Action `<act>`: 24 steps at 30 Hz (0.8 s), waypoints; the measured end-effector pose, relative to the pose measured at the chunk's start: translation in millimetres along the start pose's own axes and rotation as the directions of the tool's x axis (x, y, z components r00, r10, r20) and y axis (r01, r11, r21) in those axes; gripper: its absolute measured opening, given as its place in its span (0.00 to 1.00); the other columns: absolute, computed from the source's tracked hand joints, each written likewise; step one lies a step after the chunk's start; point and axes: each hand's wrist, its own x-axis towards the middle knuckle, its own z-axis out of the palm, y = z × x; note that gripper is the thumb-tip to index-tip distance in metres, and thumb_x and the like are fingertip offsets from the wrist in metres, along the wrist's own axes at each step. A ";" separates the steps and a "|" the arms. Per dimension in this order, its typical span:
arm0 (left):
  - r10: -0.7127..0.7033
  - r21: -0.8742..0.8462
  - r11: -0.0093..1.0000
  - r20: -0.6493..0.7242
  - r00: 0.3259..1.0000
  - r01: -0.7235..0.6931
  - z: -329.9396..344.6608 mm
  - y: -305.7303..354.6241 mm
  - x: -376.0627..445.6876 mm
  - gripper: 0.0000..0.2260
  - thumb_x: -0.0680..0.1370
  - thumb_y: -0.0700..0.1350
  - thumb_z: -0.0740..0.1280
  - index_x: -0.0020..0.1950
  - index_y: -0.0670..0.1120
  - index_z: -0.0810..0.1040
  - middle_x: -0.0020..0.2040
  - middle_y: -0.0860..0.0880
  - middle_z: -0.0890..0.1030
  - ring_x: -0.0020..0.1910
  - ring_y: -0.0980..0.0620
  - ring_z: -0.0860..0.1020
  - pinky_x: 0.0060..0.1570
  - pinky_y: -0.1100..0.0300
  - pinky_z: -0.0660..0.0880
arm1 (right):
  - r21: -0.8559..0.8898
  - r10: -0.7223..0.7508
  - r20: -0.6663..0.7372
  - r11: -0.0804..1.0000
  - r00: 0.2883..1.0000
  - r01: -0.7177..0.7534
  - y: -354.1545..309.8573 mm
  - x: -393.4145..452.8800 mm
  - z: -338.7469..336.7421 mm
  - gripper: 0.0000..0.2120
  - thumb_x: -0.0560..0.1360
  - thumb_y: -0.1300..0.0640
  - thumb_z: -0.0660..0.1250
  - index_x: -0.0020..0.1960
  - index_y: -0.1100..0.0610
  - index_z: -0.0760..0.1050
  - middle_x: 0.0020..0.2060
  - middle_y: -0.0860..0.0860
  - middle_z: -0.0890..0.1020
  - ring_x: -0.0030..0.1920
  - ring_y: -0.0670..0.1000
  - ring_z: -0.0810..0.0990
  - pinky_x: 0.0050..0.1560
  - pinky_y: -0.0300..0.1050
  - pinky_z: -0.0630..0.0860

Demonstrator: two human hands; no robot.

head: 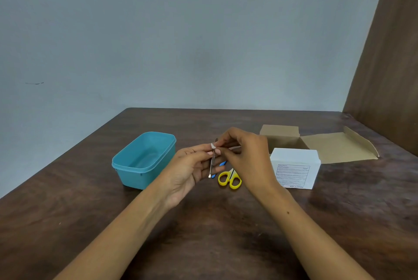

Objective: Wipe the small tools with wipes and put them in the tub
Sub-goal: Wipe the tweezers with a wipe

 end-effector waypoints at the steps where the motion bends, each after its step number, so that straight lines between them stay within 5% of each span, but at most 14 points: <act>1: 0.002 0.008 1.000 0.030 1.000 -0.002 0.4 0.2 -0.7 0.11 0.78 0.31 0.59 0.56 0.34 0.79 0.52 0.38 0.82 0.51 0.46 0.82 0.55 0.53 0.79 | 0.002 0.004 -0.002 1.000 1.000 -0.004 1.0 0.4 -0.6 0.09 0.68 0.65 0.72 0.39 0.52 0.79 0.36 0.45 0.84 0.40 0.43 0.82 0.41 0.44 0.80; 7: 0.028 0.016 0.999 0.005 1.000 -0.028 -3.8 1.4 -2.6 0.14 0.77 0.28 0.58 0.59 0.36 0.77 0.53 0.38 0.82 0.53 0.45 0.81 0.57 0.52 0.77 | 0.017 -0.040 0.186 0.999 0.982 0.037 0.2 4.3 -4.7 0.07 0.66 0.69 0.73 0.38 0.58 0.81 0.35 0.48 0.84 0.35 0.35 0.79 0.40 0.27 0.75; 11: 0.034 0.019 0.999 0.049 0.998 -0.035 -0.5 1.7 -5.2 0.14 0.77 0.27 0.58 0.58 0.35 0.78 0.48 0.41 0.83 0.48 0.49 0.82 0.54 0.55 0.78 | 0.026 -0.027 0.156 0.999 0.987 0.023 3.6 5.2 -7.3 0.09 0.65 0.70 0.74 0.35 0.57 0.81 0.33 0.46 0.83 0.36 0.40 0.81 0.40 0.30 0.77; 17: 0.026 0.044 0.998 0.161 0.987 -0.033 3.6 4.0 -8.8 0.14 0.77 0.28 0.59 0.60 0.35 0.76 0.55 0.38 0.82 0.55 0.44 0.82 0.50 0.59 0.80 | 0.061 -0.003 -0.054 0.998 0.999 0.007 7.9 5.7 -3.8 0.08 0.68 0.65 0.73 0.35 0.55 0.78 0.33 0.46 0.83 0.37 0.44 0.83 0.41 0.44 0.80; 24: 0.040 0.075 0.996 0.025 0.999 -0.042 -4.5 5.5 -6.1 0.17 0.75 0.28 0.63 0.63 0.35 0.75 0.53 0.37 0.83 0.51 0.44 0.82 0.53 0.56 0.79 | 0.087 -0.027 0.189 0.996 0.982 0.011 1.9 7.2 -12.8 0.16 0.64 0.69 0.75 0.31 0.49 0.76 0.34 0.50 0.85 0.37 0.44 0.83 0.44 0.40 0.81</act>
